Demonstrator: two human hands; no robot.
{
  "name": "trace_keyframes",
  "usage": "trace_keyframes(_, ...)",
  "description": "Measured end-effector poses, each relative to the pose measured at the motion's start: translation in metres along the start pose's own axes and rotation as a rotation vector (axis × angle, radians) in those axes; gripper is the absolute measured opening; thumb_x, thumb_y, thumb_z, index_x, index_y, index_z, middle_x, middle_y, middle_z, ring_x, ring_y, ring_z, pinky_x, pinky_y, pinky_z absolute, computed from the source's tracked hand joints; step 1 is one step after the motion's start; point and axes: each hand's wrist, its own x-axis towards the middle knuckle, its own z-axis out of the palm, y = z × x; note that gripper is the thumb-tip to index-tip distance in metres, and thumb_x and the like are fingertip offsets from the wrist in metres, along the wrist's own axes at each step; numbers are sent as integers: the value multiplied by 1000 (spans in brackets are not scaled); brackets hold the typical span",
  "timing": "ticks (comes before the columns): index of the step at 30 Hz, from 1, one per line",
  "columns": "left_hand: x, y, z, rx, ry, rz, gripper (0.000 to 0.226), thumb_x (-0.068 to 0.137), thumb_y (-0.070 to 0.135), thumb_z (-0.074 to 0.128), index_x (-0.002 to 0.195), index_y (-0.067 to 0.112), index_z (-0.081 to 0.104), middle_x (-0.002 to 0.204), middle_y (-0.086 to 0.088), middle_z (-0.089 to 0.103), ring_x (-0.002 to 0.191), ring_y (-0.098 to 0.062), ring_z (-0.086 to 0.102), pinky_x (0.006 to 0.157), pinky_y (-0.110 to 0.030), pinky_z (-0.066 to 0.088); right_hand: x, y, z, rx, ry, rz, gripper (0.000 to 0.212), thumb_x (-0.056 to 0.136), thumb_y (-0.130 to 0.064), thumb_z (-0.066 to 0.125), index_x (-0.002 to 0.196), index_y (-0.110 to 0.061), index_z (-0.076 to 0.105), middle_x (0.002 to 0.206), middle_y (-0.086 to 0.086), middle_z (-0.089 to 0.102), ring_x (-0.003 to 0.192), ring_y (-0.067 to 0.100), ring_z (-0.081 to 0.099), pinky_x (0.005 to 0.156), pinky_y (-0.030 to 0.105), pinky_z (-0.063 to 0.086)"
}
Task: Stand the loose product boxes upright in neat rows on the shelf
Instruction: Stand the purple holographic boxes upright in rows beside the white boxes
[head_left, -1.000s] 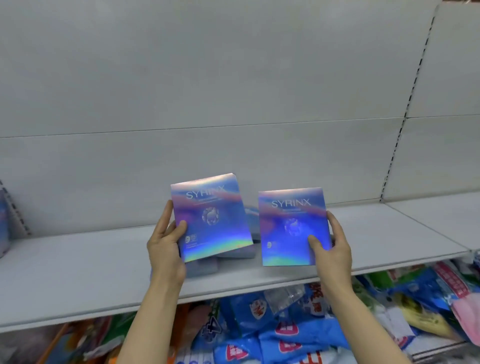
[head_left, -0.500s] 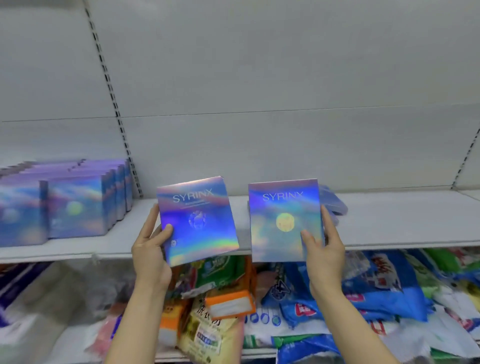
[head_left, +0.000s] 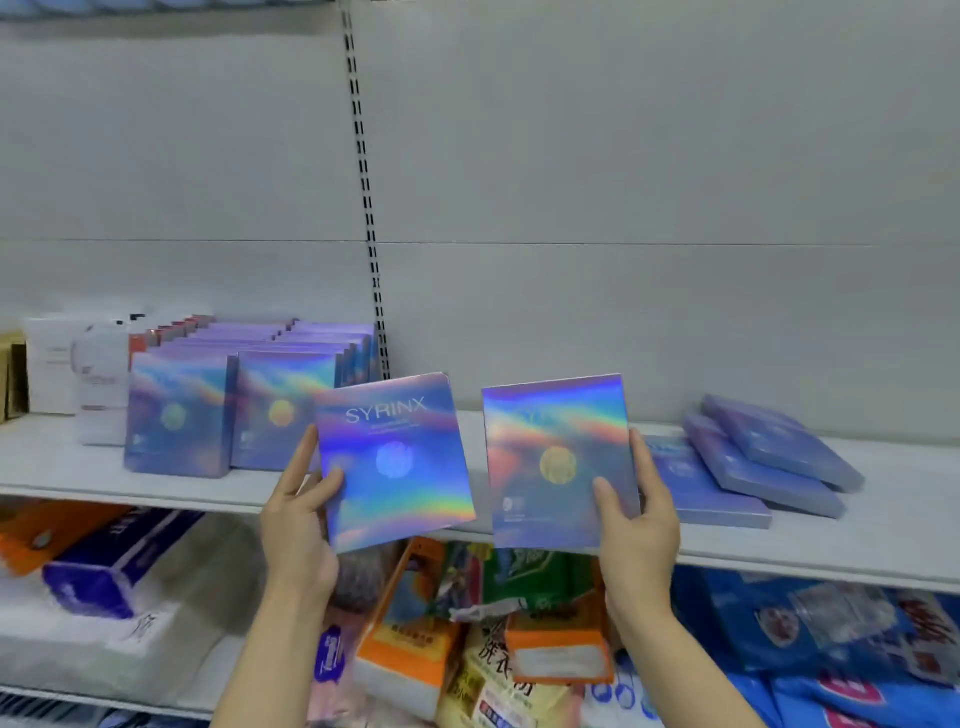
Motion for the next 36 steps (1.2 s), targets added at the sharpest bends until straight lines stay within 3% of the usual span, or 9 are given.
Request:
trace_keyframes(3,19,3,-13,29,14,26,58,85,-9,56,134,23,62,98,0,76,84,-17,73,68,-31,61,8,8,33,38,-22,8,60,93,-11,63,136,-49,46,126,-24,52,118,-10,46,100,25,41)
trace_keyframes(6,36,10,-26,45,19,59,57,85,-9,56,130,25,65,115,0,72,97,-20,71,76,-35,61,12,17,63,85,-60,24,58,94,-8,61,140,-39,45,108,-33,51,98,-26,48,81,8,41)
trace_keyframes(8,50,13,-38,45,53,77,55,86,-10,55,127,26,66,119,0,71,99,-20,72,77,-34,61,14,23,81,97,-94,29,58,93,-7,61,141,-37,46,105,-33,51,96,-26,49,81,9,40)
trace_keyframes(11,71,24,-59,61,64,102,58,85,-9,57,131,26,64,125,-1,69,116,-26,64,96,-48,52,8,28,110,90,-114,37,59,93,-7,62,141,-36,47,106,-33,52,97,-25,50,85,15,41)
trace_keyframes(15,103,51,-80,39,84,157,57,85,-10,56,130,24,64,125,2,69,112,-20,67,86,-35,58,-9,29,157,89,-103,30,58,93,-7,61,139,-39,47,105,-31,51,94,-25,51,76,4,42)
trace_keyframes(19,142,84,-115,45,90,182,58,85,-8,58,134,23,62,129,-1,67,121,-27,61,99,-48,50,-37,31,210,93,-43,45,57,94,-10,61,138,-44,47,104,-24,54,97,-11,58,77,17,51)
trace_keyframes(22,169,115,-143,66,80,183,56,88,-4,58,134,28,61,128,2,68,117,-23,64,93,-43,55,-55,34,250,80,-16,39,58,94,-14,61,140,-46,45,107,-20,55,99,2,60,82,32,54)
trace_keyframes(33,236,177,-229,77,-5,123,55,92,-1,55,133,34,61,132,6,65,119,-21,63,88,-39,58,-100,36,367,-147,65,15,55,97,-14,54,146,-32,38,111,3,45,95,7,49,80,16,38)
trace_keyframes(36,245,175,-241,74,-15,92,53,91,1,57,131,35,63,133,5,64,121,-24,61,90,-42,56,-101,46,377,-365,130,-66,61,89,-9,66,145,-15,43,116,14,45,106,29,46,90,27,34)
